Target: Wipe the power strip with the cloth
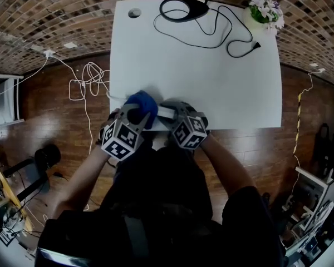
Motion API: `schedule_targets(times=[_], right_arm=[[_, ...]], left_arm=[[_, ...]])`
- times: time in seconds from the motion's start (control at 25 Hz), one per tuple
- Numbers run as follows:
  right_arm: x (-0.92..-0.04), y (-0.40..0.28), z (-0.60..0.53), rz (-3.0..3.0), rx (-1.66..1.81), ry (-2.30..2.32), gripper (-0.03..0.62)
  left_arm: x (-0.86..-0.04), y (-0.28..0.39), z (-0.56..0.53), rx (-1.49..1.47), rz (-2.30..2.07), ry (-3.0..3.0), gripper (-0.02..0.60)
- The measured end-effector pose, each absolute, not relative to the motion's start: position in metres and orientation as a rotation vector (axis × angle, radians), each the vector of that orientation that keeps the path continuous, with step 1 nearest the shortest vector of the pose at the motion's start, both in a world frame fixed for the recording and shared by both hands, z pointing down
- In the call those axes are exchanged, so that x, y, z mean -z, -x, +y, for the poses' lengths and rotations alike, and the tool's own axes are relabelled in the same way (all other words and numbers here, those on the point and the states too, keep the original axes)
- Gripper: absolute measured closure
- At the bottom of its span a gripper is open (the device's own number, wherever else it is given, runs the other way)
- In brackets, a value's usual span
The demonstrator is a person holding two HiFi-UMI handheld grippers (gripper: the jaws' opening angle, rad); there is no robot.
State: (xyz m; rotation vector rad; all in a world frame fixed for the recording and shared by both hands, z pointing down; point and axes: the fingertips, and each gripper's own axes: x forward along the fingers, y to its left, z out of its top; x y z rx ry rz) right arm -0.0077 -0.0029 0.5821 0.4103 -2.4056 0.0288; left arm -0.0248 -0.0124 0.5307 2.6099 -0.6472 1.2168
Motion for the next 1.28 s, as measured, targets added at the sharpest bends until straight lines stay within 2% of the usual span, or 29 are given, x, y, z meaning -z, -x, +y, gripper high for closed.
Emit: schedule_targets(times=[1.28], right_arm=[[-0.583, 0.007, -0.003, -2.399, -0.047, -0.425, 0.439]], left_arm=[[-0.528, 0.105, -0.041, -1.190, -0.920, -2.547, 0.523]])
